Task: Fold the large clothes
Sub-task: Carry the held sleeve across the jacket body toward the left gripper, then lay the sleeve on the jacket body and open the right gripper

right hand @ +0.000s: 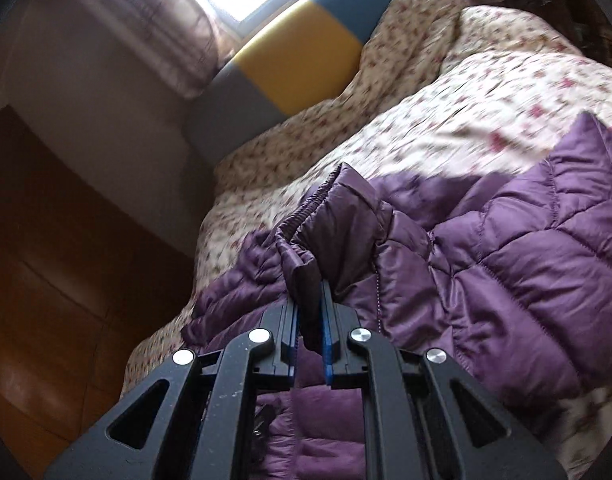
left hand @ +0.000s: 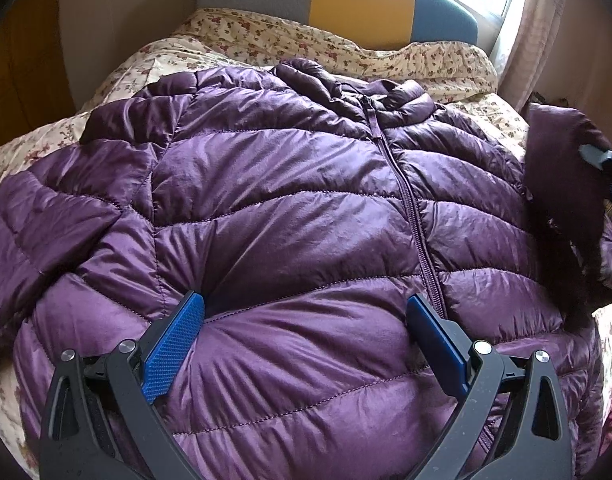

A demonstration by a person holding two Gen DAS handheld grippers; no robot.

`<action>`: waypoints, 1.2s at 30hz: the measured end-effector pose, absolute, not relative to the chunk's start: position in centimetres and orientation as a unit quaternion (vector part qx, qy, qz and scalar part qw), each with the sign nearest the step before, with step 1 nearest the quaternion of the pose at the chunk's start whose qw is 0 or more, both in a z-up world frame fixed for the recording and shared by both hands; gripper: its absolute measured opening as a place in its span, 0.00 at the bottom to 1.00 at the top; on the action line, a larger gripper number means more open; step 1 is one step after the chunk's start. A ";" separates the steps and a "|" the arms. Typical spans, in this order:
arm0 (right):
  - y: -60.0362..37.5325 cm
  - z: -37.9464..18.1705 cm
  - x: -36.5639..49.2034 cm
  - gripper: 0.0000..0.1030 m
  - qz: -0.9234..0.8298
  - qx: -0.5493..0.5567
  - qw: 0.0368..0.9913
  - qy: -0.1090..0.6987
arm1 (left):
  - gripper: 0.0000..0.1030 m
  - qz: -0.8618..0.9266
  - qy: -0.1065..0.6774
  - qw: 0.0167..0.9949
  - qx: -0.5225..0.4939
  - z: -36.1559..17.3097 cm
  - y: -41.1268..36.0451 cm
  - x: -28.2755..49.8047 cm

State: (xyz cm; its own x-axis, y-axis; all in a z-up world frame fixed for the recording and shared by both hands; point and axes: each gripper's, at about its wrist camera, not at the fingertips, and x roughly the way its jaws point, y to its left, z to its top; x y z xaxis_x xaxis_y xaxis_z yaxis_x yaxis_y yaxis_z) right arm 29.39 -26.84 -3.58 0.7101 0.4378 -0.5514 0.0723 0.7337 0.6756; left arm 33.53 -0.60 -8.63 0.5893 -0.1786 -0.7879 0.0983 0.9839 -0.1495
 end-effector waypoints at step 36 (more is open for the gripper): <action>-26.8 -4.5 25.7 0.57 0.151 0.288 0.857 0.400 | 0.81 -0.126 0.419 0.887 -0.150 -5.3 3.0 30.6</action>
State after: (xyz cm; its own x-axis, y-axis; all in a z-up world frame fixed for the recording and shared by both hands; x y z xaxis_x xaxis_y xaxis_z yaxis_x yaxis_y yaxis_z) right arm 25.74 -26.77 -4.54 0.6347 0.4889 -0.5984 -0.0290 0.7890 0.6137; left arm 30.57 2.96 -5.27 0.6170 -0.3497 -0.7050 0.0982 0.9231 -0.3718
